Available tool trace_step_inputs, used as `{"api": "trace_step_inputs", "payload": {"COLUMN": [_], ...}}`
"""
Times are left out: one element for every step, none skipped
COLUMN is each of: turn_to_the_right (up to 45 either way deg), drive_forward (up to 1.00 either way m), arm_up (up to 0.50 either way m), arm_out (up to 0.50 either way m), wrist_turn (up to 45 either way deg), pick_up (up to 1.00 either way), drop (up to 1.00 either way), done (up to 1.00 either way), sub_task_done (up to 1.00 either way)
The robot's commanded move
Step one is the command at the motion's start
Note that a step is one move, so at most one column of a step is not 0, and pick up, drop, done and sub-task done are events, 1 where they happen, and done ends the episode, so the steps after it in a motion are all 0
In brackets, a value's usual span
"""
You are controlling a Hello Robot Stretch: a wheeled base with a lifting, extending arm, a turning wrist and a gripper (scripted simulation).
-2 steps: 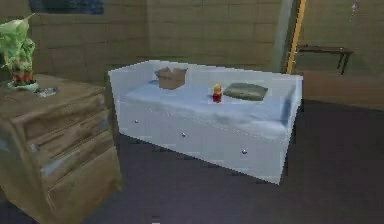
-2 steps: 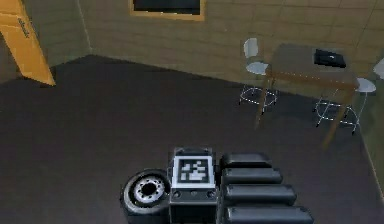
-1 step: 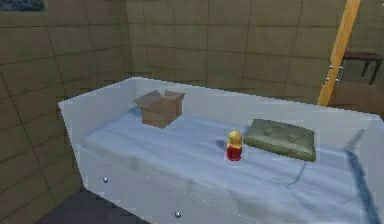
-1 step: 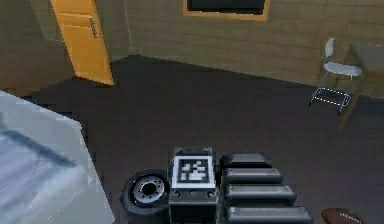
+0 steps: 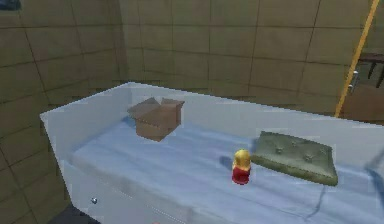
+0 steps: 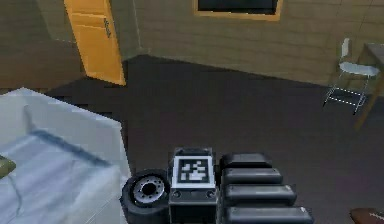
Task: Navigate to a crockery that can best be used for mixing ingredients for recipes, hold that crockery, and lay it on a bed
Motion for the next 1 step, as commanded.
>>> {"api": "trace_step_inputs", "payload": {"turn_to_the_right": [-45.0], "drive_forward": [0.00], "arm_up": [0.00], "arm_out": [0.00], "wrist_turn": [0.0], "pick_up": [0.00], "drop": [0.00], "done": [0.00], "sub_task_done": [0.00]}}
